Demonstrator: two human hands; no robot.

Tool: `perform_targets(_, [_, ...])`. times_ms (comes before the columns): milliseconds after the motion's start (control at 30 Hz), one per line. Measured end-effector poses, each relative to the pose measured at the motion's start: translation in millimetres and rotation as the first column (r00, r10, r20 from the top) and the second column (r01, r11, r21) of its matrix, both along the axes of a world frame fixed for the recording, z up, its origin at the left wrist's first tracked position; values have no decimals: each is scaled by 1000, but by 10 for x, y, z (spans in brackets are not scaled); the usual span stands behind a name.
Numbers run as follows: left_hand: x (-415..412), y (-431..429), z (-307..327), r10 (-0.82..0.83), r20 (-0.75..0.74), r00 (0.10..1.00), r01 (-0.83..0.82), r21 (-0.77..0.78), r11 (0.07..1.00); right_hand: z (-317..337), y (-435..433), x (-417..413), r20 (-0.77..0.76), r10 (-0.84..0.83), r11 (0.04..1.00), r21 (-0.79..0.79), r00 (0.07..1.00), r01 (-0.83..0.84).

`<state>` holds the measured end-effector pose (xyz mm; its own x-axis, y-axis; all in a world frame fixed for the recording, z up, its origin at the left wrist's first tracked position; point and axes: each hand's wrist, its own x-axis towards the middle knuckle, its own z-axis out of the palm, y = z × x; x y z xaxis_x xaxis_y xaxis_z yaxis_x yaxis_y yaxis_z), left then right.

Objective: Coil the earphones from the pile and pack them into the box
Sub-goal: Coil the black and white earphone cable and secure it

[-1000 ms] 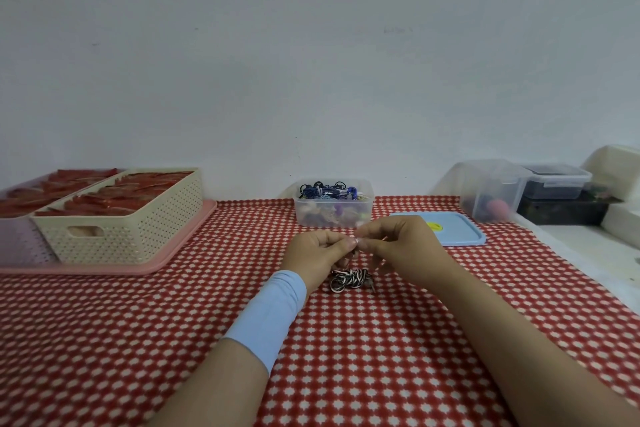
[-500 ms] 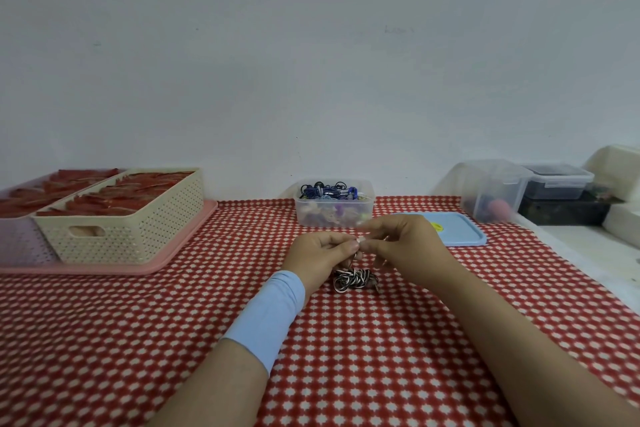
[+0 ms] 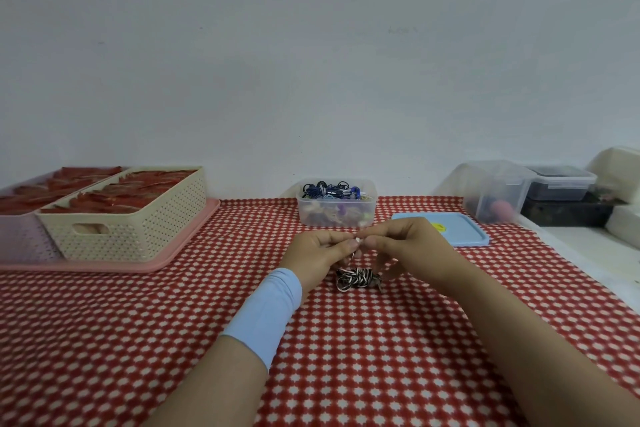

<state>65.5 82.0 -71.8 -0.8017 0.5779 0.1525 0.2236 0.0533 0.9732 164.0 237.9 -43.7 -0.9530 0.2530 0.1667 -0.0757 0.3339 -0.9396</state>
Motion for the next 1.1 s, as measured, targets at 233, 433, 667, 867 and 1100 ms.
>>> perform_targets(233, [-53, -45, -8, -144, -9, 990, 143, -80, 987, -1, 66, 69, 100, 118, 987, -121, 988, -106])
perform_targets(433, [-69, -63, -8, -189, -19, 982, 186, -98, 978, 32, 35, 67, 174, 143, 984, -131, 974, -121])
perform_targets(667, [-81, -38, -18, -165, -17, 986, 164, -74, 984, 46, 28, 95, 156, 132, 981, -160, 979, -106])
perform_targets(867, [-72, -34, -32, -139, -44, 989, 136, -69, 988, 39, 13, 65, 188, 94, 985, -159, 978, -64])
perform_targets(1100, [-59, -25, -23, -184, -14, 983, 183, -57, 981, 26, 27, 70, 209, 121, 981, -172, 970, -85])
